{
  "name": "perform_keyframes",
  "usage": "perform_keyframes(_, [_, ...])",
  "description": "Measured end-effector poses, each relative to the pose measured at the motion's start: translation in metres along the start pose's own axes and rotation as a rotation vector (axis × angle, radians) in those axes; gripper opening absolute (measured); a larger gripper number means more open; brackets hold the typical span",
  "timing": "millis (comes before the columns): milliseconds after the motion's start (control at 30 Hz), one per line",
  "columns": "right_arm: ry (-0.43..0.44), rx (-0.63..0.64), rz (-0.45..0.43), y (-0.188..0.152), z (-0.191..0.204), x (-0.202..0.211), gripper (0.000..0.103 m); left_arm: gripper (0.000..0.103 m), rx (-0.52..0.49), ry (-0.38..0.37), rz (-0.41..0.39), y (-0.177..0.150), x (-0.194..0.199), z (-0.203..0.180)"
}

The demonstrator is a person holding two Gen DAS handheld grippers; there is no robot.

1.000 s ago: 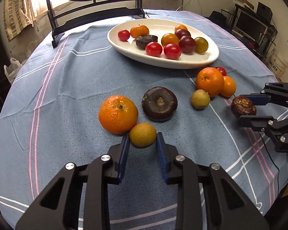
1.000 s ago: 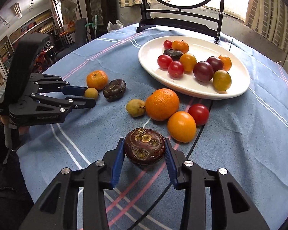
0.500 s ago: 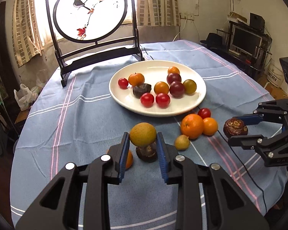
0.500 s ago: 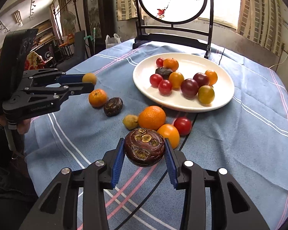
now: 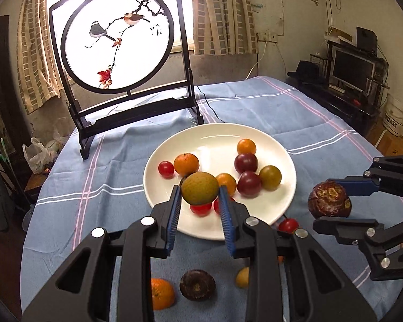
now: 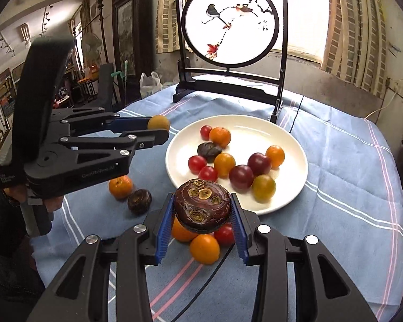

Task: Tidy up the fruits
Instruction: 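Place the yellow-green fruit on the plate with the left tool while the right tool places the passion fruit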

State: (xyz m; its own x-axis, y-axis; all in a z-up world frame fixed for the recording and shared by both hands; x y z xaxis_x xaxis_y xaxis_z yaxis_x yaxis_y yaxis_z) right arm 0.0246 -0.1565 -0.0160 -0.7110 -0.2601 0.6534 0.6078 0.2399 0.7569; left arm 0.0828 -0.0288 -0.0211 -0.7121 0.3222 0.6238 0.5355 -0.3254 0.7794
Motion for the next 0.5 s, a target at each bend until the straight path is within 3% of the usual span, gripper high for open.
perform_keyframes(267, [-0.017, -0.019, -0.021, 0.026, -0.02, -0.017, 0.04, 0.028, 0.002, 0.004, 0.005, 0.028, -0.032, 0.007])
perform_keyframes(500, [-0.025, -0.038, -0.048, 0.042, -0.032, -0.028, 0.04, 0.028, 0.044, -0.015, 0.011, 0.034, -0.051, 0.016])
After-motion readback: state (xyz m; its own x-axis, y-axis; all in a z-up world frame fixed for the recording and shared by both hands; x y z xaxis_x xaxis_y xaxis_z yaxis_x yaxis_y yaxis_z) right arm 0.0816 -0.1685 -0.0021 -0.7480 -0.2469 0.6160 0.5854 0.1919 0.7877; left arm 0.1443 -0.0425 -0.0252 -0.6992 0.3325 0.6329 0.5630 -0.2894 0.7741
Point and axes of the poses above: each gripper's, at about its wrist camera, not at the fingertips, and x roughly against the way its jaws point, z to its left, y to its top, the point moved 2 cm from there along -x, roughly the way its jaws point, and after that the axes turned 5 degrees about -y, right-handed, at the moved point
